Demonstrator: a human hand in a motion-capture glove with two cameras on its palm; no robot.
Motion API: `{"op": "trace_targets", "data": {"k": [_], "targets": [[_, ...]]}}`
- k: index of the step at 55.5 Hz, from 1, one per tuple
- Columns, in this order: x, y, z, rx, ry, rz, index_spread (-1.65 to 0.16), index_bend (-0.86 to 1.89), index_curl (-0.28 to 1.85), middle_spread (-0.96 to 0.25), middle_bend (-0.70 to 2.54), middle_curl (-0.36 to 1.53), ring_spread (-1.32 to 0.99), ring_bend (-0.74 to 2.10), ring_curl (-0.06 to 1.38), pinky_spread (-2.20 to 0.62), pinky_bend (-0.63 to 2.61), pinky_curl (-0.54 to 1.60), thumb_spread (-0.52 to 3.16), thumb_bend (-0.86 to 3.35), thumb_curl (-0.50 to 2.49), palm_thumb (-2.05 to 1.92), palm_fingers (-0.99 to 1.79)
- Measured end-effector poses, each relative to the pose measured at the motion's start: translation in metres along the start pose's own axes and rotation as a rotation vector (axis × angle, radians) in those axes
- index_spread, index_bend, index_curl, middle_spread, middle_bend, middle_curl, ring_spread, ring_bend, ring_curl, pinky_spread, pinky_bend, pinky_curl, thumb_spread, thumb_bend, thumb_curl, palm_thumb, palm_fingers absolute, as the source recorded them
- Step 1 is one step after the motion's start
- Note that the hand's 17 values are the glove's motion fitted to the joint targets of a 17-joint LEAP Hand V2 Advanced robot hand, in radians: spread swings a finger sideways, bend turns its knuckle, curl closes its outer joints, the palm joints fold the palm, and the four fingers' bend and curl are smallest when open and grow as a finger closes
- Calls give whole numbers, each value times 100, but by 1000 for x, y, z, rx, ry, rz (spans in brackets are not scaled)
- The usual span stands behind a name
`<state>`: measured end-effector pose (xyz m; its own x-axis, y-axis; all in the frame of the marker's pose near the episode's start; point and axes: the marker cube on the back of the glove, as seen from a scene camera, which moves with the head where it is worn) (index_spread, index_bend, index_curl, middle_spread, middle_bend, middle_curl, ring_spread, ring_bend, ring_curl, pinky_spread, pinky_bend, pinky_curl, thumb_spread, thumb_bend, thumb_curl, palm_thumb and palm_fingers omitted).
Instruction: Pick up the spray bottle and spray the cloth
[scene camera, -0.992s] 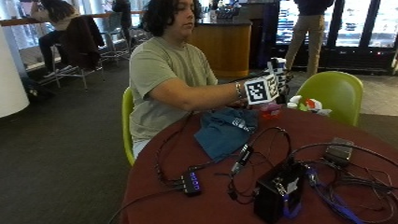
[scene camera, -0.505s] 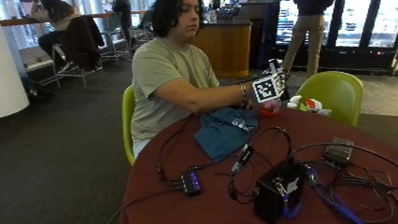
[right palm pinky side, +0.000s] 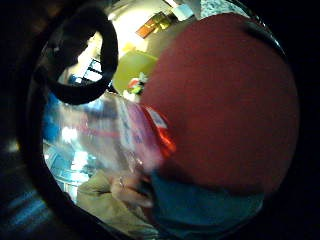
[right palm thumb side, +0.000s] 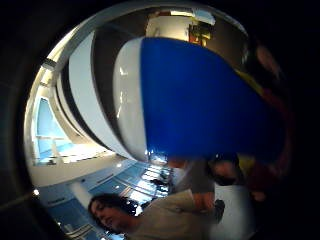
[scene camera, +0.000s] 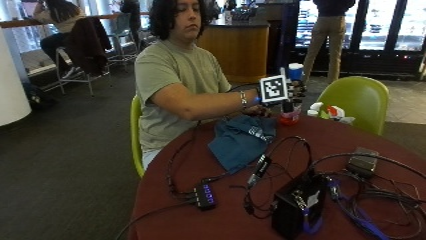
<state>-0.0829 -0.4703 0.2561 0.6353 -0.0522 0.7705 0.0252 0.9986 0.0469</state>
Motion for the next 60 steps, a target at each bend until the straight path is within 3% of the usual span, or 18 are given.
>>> {"op": "trace_targets", "data": {"k": [6,13,32,52,60], "targets": [[-5,39,-23,30,126,-17,-26,14,49,-5,34,44,-11,36,42,4,23,38,66,-6,66,87,61],[-8,112,-69,-146,267,-28,-30,16,44,-4,27,40,-9,25,37,12,22,36,78,-5,60,80,50],[-21,253,-133,-264,603,16,-36,16,37,-3,20,37,-5,20,34,19,17,32,93,-4,49,71,44],[-29,312,-161,-208,841,-21,-38,18,34,-3,19,35,-5,20,33,19,16,29,98,-3,42,65,39],[-28,323,-160,-199,833,-8,-38,18,34,-4,19,34,-6,20,33,19,17,29,100,-3,41,64,38]]}}
